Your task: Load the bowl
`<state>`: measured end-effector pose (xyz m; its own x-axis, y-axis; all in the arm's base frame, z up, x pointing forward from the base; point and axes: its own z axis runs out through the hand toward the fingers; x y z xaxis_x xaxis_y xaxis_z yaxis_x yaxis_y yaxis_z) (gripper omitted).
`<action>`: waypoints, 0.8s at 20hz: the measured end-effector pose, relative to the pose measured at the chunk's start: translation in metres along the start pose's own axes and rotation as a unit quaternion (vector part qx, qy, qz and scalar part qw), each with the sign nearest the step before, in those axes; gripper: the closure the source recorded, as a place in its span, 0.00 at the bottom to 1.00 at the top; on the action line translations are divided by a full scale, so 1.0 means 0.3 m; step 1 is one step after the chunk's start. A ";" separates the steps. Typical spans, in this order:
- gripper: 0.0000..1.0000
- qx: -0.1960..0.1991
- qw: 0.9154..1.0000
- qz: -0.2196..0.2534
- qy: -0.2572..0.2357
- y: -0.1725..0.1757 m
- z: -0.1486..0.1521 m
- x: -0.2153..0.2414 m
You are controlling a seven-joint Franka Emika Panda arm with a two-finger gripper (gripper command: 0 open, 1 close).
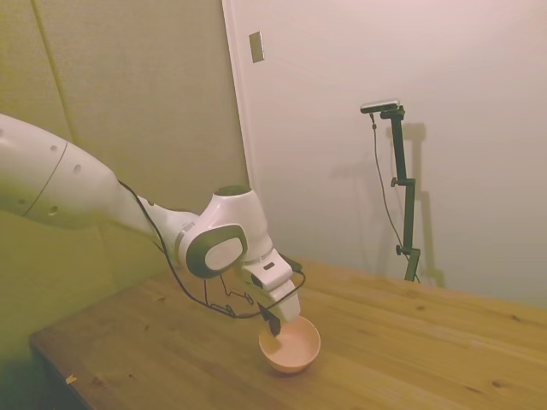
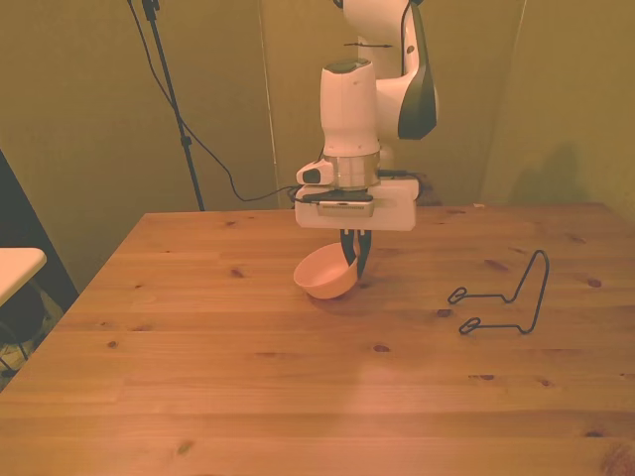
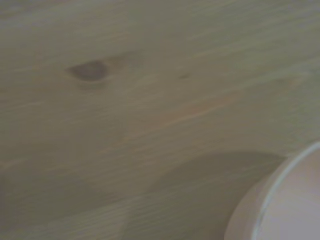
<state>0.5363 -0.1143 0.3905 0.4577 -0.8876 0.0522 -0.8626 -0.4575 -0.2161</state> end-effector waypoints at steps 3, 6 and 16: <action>1.00 0.026 0.999 -0.021 -0.032 -0.071 -0.061 -0.066; 1.00 0.043 0.997 -0.050 -0.046 -0.172 -0.129 -0.168; 1.00 0.125 0.980 -0.102 -0.114 -0.399 -0.261 -0.339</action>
<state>0.5761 0.0263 0.4873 0.6758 -0.7310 -0.0941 -0.6816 -0.5713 -0.4573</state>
